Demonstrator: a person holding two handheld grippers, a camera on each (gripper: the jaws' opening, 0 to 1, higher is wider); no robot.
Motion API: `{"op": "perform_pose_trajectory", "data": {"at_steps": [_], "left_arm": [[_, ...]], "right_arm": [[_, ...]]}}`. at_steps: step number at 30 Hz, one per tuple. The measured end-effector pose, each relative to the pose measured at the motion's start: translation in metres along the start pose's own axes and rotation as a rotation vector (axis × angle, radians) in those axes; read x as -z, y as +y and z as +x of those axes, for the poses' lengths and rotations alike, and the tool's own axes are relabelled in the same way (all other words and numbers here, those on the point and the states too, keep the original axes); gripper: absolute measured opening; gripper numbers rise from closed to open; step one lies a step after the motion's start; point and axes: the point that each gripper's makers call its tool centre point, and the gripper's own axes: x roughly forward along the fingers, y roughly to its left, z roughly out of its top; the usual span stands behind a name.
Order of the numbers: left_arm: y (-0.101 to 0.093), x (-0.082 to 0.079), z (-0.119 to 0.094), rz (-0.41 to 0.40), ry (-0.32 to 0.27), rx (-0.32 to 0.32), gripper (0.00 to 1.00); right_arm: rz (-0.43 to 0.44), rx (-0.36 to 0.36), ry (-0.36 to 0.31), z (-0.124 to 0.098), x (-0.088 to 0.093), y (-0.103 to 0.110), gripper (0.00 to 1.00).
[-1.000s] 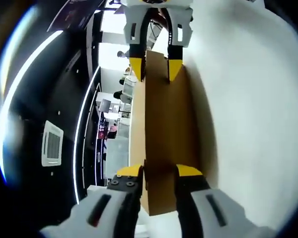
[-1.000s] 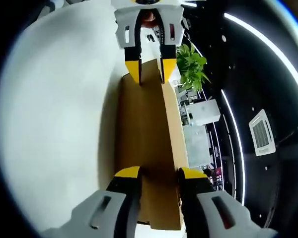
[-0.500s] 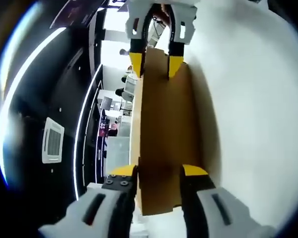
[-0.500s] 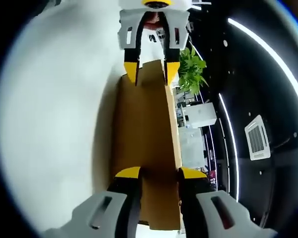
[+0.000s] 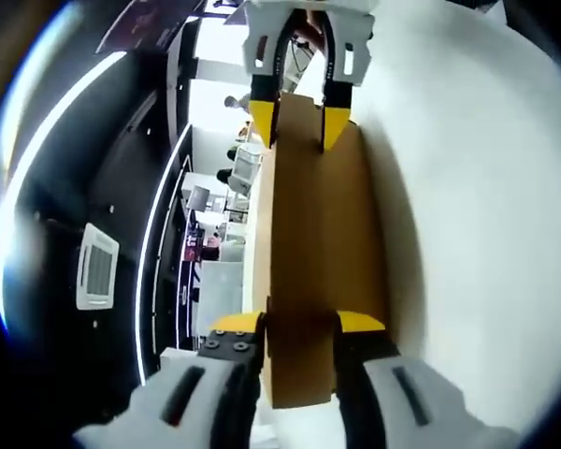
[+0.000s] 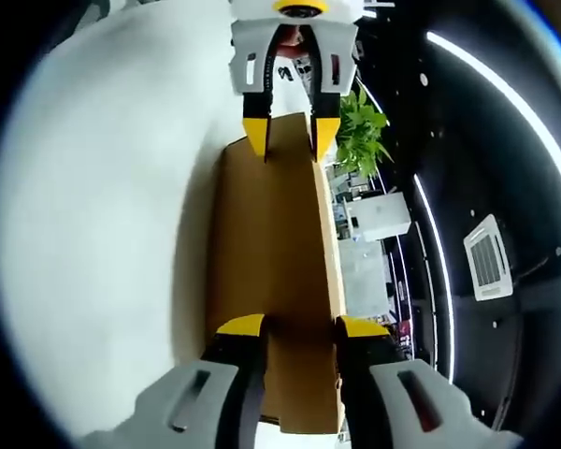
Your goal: Operate the shoe box by opening the lid, removing the specified soft item, and placing it in the target area until the item is outside and the box remains undamaged.
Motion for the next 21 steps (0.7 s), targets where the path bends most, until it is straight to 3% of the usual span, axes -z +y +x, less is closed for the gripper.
{"op": "perform_pose_trajectory", "data": {"at_steps": [21], "left_arm": [[0.0092, -0.0012, -0.0004, -0.039, -0.038, 0.060, 0.29]], "right_arm": [[0.017, -0.048, -0.024, 0.0000, -0.0023, -0.0095, 0.29]]}}
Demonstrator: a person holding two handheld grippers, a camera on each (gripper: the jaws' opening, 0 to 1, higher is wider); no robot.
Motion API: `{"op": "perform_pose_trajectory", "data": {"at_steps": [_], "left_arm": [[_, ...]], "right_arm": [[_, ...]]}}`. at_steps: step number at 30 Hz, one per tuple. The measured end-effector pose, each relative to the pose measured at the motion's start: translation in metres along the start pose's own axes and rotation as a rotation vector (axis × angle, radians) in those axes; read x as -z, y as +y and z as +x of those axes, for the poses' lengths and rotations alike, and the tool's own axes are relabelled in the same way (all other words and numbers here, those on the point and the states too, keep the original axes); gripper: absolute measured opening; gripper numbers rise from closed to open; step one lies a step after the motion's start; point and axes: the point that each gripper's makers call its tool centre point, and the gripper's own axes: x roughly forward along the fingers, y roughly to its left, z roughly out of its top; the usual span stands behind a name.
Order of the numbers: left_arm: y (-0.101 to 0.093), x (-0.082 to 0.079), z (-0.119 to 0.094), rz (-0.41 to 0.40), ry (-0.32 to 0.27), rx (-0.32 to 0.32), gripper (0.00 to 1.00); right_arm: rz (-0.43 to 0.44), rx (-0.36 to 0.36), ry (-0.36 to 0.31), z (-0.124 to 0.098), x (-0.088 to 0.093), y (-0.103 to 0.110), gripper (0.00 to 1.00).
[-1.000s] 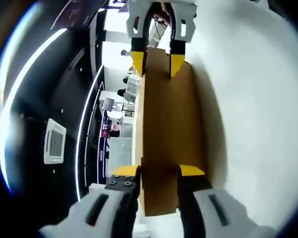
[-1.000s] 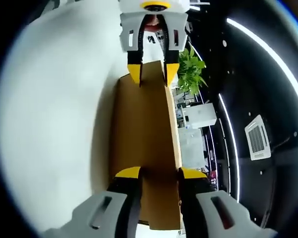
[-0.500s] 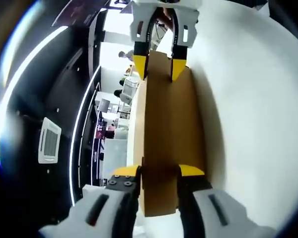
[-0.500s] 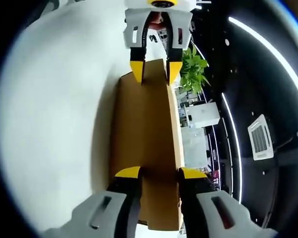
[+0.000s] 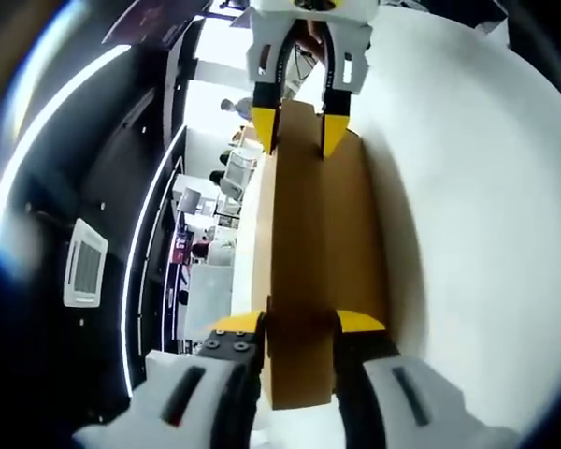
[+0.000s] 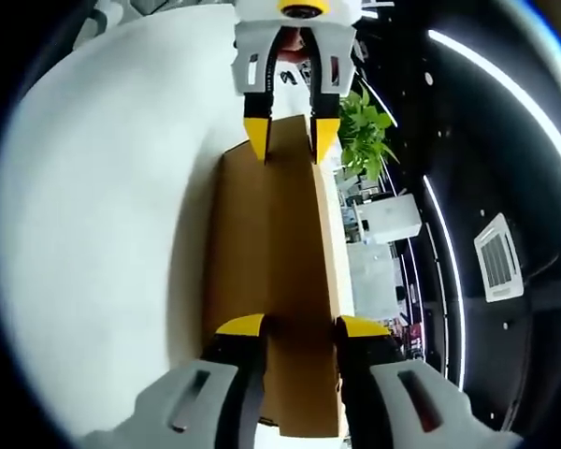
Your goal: Operate the shoe box by opening the lid, removing the specified soft item, and placing it in the target area until the item is outside and the box remains undamaged.
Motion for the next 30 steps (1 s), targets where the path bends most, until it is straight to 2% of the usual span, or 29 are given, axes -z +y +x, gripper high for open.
{"op": "perform_pose_trajectory", "data": {"at_steps": [9, 21, 30], "left_arm": [[0.004, 0.000, 0.000, -0.013, -0.004, 0.020, 0.29], [0.013, 0.002, 0.000, -0.014, 0.000, 0.007, 0.28], [0.023, 0.000, -0.002, -0.022, -0.016, -0.004, 0.28]], "right_arm": [[-0.010, 0.010, -0.004, 0.003, -0.002, -0.004, 0.29], [-0.025, 0.015, -0.023, 0.005, -0.005, -0.014, 0.28], [-0.030, 0.054, -0.024, 0.003, -0.007, -0.025, 0.28]]}}
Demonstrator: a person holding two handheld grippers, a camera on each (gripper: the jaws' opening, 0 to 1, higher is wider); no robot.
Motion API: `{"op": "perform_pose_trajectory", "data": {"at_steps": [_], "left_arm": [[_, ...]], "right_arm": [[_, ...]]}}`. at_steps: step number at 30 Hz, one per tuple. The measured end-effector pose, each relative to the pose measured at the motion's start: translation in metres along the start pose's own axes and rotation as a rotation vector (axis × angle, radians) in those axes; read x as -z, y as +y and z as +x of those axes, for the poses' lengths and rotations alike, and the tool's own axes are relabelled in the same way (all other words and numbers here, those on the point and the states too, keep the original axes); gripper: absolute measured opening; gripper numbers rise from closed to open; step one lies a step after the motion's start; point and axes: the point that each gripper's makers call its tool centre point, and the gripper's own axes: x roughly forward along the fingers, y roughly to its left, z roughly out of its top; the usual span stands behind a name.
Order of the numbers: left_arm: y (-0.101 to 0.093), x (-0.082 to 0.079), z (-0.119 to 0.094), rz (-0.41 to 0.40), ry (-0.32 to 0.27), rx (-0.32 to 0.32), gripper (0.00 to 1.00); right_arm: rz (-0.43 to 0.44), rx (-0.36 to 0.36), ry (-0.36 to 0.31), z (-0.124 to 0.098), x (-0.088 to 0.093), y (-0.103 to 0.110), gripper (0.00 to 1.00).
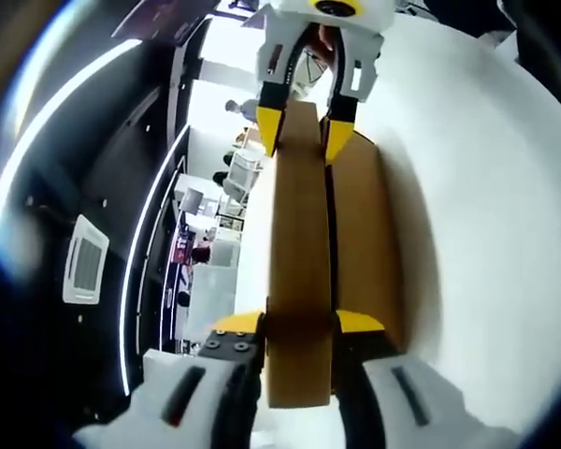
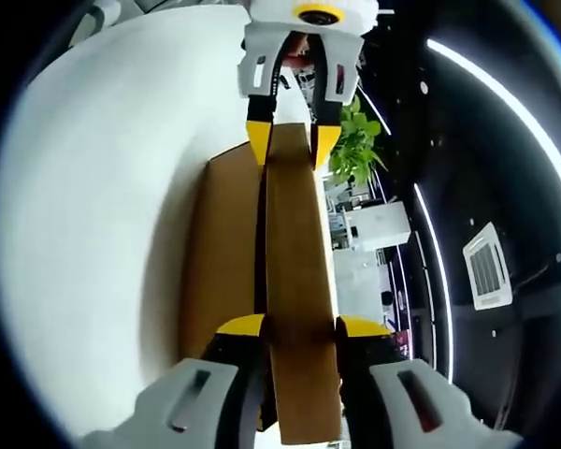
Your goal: Operate the shoe box by opening the lid, removing the specified soft item, and placing it in the target area until the item is outside and the box remains undamaged.
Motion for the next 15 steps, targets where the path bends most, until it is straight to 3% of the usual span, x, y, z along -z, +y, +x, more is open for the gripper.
{"op": "perform_pose_trajectory", "data": {"at_steps": [15], "left_arm": [[0.033, -0.005, -0.002, -0.012, -0.029, -0.080, 0.29]], "right_arm": [[-0.021, 0.116, -0.013, -0.003, -0.004, -0.033, 0.25]]}}
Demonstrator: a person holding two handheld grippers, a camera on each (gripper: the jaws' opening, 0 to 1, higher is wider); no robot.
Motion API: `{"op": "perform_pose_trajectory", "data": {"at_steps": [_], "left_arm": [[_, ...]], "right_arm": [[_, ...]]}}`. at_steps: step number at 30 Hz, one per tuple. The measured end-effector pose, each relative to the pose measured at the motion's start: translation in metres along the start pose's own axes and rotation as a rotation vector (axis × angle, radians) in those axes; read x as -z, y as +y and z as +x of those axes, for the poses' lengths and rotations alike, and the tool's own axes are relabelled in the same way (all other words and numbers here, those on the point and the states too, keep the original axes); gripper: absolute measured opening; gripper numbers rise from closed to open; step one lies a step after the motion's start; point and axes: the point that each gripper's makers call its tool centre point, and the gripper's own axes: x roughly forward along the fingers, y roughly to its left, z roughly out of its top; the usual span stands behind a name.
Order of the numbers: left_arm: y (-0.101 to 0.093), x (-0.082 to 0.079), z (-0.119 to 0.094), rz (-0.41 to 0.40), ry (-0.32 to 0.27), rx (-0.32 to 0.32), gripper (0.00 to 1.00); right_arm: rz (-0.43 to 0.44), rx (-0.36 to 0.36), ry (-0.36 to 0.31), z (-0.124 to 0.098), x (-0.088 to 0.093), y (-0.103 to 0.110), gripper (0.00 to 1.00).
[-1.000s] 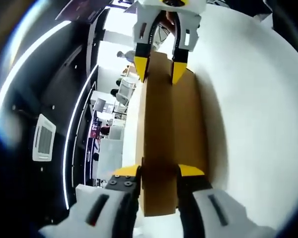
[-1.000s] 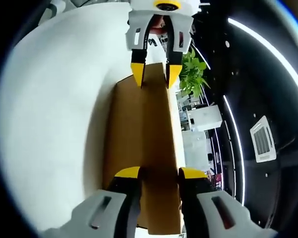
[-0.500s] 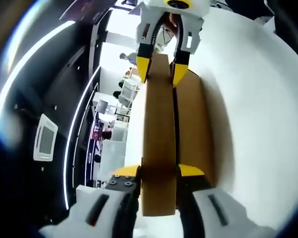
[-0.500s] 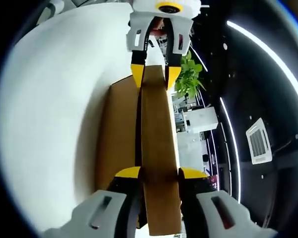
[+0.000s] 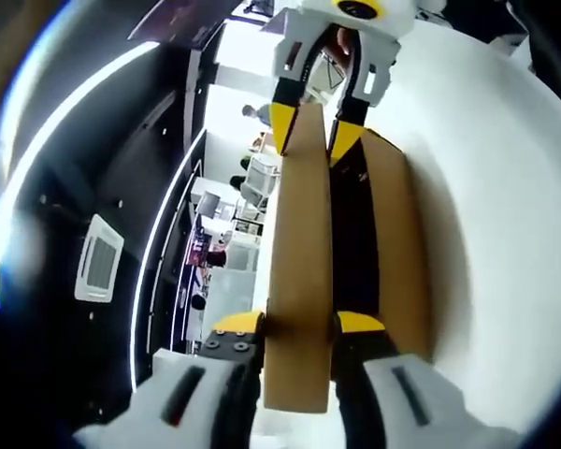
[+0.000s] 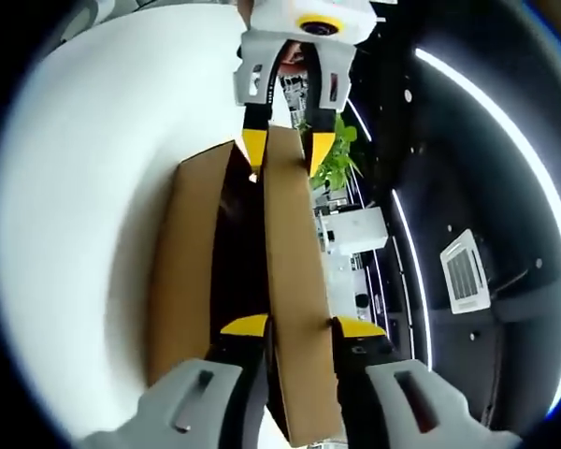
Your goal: Operate the shoe box by opening the lid, removing the specified soft item, and placing it in the target area until the item is outside and the box remains undamaged.
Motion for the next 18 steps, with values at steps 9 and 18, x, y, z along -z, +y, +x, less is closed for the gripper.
{"op": "perform_pose_trajectory", "data": {"at_steps": [9, 18], "left_arm": [[0.016, 0.000, 0.003, 0.012, -0.011, 0.002, 0.29], [0.024, -0.001, 0.001, 0.004, -0.018, -0.001, 0.29]], "right_arm": [[-0.011, 0.044, 0.002, 0.006, -0.001, -0.015, 0.23], [-0.058, 0.095, 0.009, 0.010, -0.002, -0.024, 0.22]]}}
